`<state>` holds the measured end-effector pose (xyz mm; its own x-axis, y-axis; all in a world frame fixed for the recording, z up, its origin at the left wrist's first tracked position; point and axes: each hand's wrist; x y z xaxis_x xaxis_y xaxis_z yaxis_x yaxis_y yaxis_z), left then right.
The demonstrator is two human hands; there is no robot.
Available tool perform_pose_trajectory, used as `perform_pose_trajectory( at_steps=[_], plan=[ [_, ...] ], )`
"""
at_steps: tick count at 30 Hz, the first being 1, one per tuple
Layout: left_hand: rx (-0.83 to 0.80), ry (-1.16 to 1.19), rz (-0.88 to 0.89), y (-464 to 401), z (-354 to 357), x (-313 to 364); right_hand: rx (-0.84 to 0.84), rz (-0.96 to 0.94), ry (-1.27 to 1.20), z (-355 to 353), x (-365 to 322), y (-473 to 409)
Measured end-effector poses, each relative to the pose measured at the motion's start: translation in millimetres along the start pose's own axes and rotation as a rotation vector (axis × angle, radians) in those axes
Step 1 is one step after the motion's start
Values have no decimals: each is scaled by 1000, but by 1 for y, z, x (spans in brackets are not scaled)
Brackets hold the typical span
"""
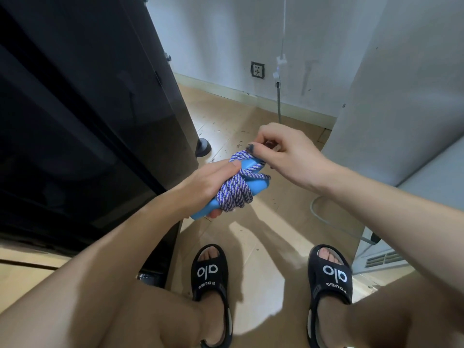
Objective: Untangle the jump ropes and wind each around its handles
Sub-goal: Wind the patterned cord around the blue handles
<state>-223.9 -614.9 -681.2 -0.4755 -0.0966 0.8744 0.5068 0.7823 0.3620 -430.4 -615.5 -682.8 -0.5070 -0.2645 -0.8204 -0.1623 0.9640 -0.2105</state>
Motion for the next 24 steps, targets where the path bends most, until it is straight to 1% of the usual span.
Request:
perform_pose_trajectory(
  at_steps=[3,7,14,17,20,24],
  plan=[
    [-26,62,-30,0,-4,-1,16,-64,10,1,-1,2],
    [-83,82,-70,1,-8,-3,58,-184,106,4,-7,4],
    [-126,118,-95,1,-11,-5,12,-307,235,0,-12,4],
    [-115,170,-128,1,-13,-5,-55,-394,310,-4,-14,6],
    [-153,163,-136,2,-21,-10,-136,-472,373,-8,-14,11],
    [-208,177,-162,4,-23,-14,-220,-494,466,-5,-9,14]
  ],
)
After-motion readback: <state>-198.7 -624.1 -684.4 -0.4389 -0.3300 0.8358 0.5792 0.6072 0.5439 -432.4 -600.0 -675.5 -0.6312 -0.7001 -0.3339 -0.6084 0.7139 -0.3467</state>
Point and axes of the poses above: each hand's wrist, its own y-axis away from the middle knuckle, its own z-axis out of the palm, x = y × z, and after that the axes turned 2 degrees about -y, right-handed
